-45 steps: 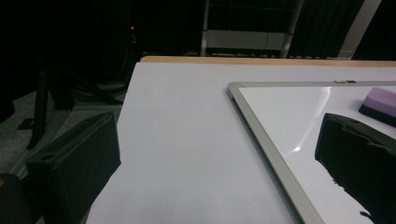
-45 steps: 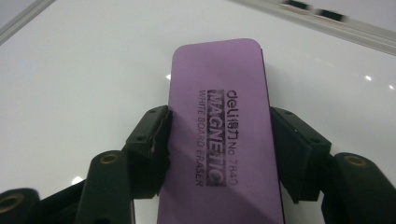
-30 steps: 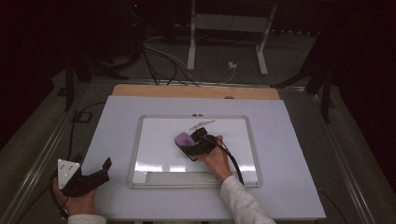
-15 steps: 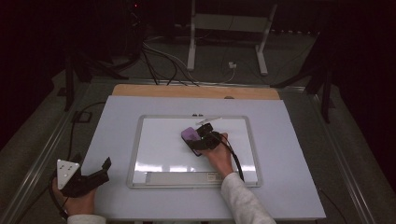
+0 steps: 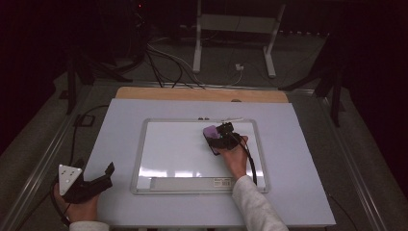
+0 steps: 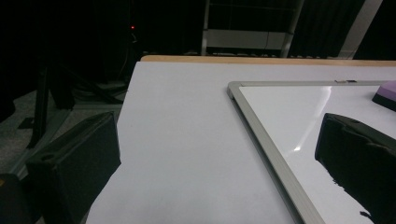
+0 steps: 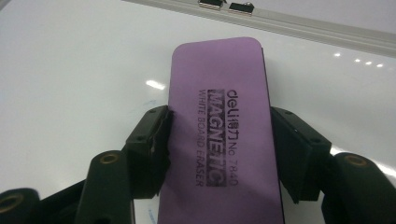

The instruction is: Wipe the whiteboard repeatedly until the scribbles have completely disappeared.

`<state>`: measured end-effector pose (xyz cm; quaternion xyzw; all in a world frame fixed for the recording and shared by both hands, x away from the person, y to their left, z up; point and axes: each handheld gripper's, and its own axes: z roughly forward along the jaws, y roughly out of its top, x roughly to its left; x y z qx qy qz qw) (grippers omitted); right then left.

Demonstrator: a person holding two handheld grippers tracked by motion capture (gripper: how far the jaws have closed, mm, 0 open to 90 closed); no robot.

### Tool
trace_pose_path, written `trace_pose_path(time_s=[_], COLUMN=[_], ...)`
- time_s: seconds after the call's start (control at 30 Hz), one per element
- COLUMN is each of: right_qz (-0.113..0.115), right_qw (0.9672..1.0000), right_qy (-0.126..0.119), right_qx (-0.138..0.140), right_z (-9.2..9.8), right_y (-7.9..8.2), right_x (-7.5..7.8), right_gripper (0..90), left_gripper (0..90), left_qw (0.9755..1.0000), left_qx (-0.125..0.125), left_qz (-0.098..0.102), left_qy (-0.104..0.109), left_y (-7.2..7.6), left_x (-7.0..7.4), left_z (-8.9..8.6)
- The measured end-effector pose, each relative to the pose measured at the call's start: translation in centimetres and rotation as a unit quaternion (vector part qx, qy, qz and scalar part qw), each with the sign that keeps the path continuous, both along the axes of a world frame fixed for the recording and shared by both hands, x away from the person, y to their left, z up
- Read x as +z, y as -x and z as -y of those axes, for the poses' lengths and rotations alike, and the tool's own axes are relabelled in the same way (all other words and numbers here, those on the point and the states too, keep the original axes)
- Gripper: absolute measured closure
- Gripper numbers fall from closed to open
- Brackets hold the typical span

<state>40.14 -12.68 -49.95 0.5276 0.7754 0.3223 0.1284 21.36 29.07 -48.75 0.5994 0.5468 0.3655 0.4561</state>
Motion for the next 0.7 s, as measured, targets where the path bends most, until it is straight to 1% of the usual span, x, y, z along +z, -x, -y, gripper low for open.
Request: trace_pose_path(time_s=[0.07,0.13,0.3,0.4,0.47,0.57,0.6,0.7], right_qz=[0.005,-0.003,0.002,0.002,0.004,-0.002,-0.001,-0.003], right_qw=[1.0000,0.9999,0.9987,0.9978,0.9969,0.9963,0.9964,0.9978], right_qy=[0.007,-0.005,-0.007,-0.016,-0.016,-0.019,-0.015,-0.011], right_qx=[0.001,0.014,0.051,0.064,0.077,0.084,0.084,0.065], right_z=[-0.3,-0.9,-2.9,-3.5,-3.8,-3.6,-3.6,-3.2], right_y=[0.2,0.3,1.0,1.3,1.4,1.2,1.1,0.7], right_x=[0.0,0.0,-0.1,-0.2,-0.3,-0.2,-0.2,-0.1], right_gripper=[41.3,41.3,41.3,41.3,41.3,41.2,41.3,41.3], left_gripper=[0.9,0.9,0.9,0.9,0.9,0.9,0.9,0.9], left_qw=[1.0000,1.0000,1.0000,1.0000,1.0000,1.0000,1.0000,1.0000], left_qx=[0.000,-0.001,-0.001,-0.002,-0.002,-0.001,0.000,-0.001], left_qz=[-0.001,-0.001,0.000,-0.001,-0.001,-0.001,-0.001,0.000], left_qy=[-0.001,-0.001,-0.001,-0.001,-0.001,-0.001,0.000,-0.001], left_y=[-0.1,-0.1,-0.1,-0.1,-0.1,-0.1,-0.1,0.0], left_x=[0.0,0.0,0.0,0.0,0.0,0.0,0.0,0.0], left_z=[0.1,0.1,0.1,0.1,0.1,0.1,0.1,0.1])
